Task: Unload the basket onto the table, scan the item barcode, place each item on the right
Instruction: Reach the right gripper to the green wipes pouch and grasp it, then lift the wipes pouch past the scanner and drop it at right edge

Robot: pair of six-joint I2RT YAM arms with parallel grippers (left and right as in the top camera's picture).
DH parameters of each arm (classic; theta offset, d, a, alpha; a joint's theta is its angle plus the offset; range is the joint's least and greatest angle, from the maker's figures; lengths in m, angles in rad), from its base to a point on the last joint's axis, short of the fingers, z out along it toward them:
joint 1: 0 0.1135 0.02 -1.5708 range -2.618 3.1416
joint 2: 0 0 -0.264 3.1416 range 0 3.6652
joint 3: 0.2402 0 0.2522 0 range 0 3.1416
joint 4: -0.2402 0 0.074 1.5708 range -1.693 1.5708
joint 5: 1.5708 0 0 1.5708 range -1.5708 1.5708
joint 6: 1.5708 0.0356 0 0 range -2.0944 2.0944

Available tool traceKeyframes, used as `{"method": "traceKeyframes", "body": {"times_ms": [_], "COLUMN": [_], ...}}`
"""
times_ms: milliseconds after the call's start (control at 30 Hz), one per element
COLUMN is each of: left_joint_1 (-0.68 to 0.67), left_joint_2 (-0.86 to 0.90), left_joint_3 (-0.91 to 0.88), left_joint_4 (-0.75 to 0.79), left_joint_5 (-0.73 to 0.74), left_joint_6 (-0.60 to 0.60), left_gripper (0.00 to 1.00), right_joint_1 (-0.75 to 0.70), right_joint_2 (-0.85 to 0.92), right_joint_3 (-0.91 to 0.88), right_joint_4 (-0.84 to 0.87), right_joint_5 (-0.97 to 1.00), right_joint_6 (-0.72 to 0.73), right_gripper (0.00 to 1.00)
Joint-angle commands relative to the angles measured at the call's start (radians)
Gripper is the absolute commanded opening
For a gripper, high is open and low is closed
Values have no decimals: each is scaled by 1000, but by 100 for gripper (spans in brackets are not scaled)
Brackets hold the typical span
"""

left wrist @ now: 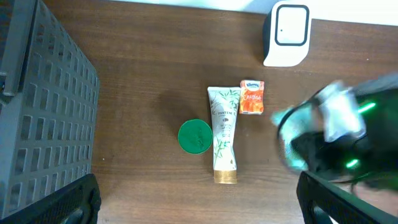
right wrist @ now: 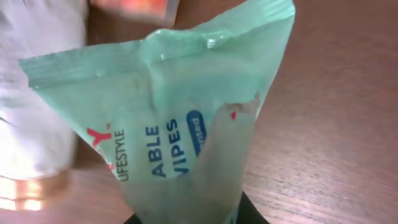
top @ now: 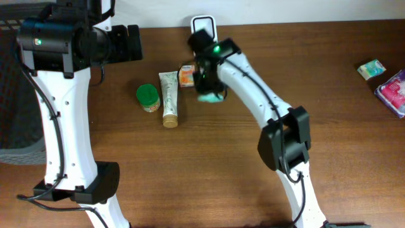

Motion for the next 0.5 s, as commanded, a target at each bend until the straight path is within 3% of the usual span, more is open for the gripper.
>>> {"method": "traceKeyframes", "body": {"times_ms": [0, 333, 467], "left_joint_1": [1, 1, 1], "left_joint_2": [-13, -13, -13], "left_joint_3": [8, 8, 8], "left_joint_4": [0, 0, 0], "left_joint_5": [-3, -3, -3], "left_joint_6": [16, 16, 16], "left_gripper": [99, 99, 99], "right_joint_1": [-78, -120, -124], "right_joint_2": [-15, 37, 53], "right_joint_3": [117, -171, -183], "right_joint_4": [109, 1080, 1103], "right_joint_5": [-19, 95, 150], "right_joint_6": [92, 80, 44], "right_gripper": [15, 18, 15]}}
